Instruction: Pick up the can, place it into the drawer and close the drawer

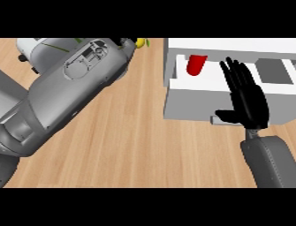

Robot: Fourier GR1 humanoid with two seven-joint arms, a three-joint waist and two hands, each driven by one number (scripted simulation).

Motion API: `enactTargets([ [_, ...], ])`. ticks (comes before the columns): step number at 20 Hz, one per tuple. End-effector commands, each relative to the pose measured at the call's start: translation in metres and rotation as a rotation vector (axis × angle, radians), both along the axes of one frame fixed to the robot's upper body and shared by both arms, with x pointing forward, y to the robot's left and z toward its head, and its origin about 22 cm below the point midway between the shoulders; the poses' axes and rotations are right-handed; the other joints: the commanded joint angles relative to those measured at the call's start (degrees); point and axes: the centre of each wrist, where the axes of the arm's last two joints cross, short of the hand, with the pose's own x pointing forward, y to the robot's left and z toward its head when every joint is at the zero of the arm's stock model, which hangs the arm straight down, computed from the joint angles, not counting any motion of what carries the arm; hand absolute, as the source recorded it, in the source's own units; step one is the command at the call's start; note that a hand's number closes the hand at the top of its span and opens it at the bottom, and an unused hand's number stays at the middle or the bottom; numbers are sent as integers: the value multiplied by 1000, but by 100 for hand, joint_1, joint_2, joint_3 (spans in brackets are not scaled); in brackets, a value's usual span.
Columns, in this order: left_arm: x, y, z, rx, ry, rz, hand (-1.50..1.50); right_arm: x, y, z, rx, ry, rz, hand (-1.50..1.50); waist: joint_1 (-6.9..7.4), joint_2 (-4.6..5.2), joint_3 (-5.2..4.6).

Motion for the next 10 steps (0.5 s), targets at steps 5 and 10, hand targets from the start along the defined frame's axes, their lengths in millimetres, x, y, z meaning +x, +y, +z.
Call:
enactTargets([
  [5, -10, 35, -4, 9, 30, -10, -150, 35, -2, -24, -32, 52, -73, -150, 166, 142, 130],
  [10, -14, 49, -17, 11, 38, -6, -150, 47, 10, -37, -28, -15, -89, -150, 142, 192, 134],
])
